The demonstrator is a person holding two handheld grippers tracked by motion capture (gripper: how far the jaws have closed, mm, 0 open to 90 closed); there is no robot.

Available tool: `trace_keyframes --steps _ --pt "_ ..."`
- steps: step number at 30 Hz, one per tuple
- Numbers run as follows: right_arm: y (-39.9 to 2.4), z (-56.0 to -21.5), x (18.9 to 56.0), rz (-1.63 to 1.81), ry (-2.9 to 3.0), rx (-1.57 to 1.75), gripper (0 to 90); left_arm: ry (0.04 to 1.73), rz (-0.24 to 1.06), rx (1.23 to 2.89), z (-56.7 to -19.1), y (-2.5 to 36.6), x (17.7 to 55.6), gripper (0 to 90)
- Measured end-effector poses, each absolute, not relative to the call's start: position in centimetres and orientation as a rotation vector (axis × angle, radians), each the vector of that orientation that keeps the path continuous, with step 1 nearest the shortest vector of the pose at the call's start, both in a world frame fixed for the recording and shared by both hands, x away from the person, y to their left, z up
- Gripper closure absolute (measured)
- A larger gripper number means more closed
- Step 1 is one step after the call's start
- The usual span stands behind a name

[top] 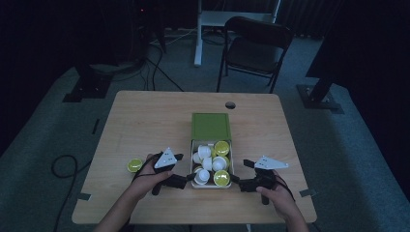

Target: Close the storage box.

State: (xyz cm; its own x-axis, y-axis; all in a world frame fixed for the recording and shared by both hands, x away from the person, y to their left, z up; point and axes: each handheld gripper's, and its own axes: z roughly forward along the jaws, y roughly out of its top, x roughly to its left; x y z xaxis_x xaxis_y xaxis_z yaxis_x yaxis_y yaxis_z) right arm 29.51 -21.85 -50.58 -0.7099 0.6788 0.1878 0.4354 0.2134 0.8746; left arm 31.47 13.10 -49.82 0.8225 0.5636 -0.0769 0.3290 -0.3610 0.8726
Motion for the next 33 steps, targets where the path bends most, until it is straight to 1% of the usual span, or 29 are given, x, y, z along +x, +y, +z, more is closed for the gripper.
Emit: trace_keyframes --steps 18,22,33 --pt "-21.6 -50.6 31.2 1.482 2.242 1.063 11.8 0.699 0.292 1.977 -49.8 13.2 33.1 9.6" --pt "-21.6 -50.6 31.4 1.488 2.242 1.069 11.8 0.71 0.276 1.97 -49.9 13.2 33.3 9.6" --pt "-21.6 -50.6 31.9 1.488 2.236 1.078 11.8 0.714 0.289 1.98 -49.7 13.1 33.8 9.6"
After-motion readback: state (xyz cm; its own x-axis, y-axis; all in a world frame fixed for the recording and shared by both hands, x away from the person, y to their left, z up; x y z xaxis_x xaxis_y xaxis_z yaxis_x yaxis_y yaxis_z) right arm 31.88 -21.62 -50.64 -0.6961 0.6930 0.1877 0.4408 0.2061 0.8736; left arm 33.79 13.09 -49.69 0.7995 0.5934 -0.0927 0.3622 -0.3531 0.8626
